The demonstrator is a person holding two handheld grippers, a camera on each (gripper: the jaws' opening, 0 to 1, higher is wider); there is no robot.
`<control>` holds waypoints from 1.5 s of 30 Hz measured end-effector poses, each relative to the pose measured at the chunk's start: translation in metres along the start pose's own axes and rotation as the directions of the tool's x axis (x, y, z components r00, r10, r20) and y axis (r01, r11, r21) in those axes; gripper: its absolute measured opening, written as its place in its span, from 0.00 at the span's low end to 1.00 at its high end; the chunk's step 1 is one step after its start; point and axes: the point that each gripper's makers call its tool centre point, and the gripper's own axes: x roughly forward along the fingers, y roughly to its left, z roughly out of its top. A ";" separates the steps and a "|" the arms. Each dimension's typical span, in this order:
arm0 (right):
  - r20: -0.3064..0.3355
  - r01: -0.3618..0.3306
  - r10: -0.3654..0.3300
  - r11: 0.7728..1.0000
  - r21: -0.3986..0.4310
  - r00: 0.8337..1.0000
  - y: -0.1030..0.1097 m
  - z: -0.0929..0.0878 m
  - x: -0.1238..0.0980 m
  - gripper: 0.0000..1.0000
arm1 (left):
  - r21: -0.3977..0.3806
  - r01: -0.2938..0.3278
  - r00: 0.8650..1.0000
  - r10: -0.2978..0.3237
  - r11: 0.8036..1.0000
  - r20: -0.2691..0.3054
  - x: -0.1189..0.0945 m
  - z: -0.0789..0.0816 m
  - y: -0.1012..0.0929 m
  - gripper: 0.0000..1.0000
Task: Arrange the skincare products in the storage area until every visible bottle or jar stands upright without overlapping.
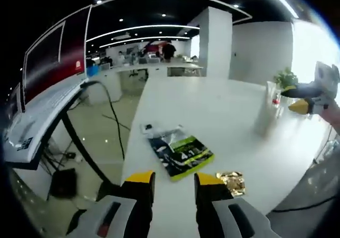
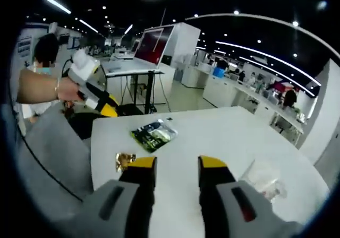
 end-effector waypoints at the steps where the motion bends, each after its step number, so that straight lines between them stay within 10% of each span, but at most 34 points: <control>1: -0.006 -0.021 0.021 0.999 0.031 1.000 0.003 0.001 0.011 0.31 | -0.007 0.001 1.000 -0.001 1.000 -0.001 0.001 -0.001 0.002 0.31; 27: -0.106 -0.155 0.163 0.985 0.073 0.981 0.005 0.028 0.166 0.31 | -0.017 0.039 0.997 -0.040 0.999 -0.067 0.065 0.019 0.015 0.31; 33: -0.177 -0.212 0.237 0.966 0.148 0.955 0.016 0.029 0.189 0.31 | -0.016 0.039 0.991 -0.041 0.999 -0.125 0.089 0.016 0.015 0.31; 39: -0.312 -0.172 0.280 0.927 0.333 0.908 0.023 -0.020 0.203 0.32 | -0.070 0.029 0.976 -0.043 0.997 -0.213 0.108 -0.009 0.021 0.31; 45: -0.420 -0.149 0.273 0.941 0.304 0.866 0.030 -0.070 0.202 0.31 | -0.107 0.024 0.970 -0.049 0.994 -0.240 0.114 -0.019 0.026 0.30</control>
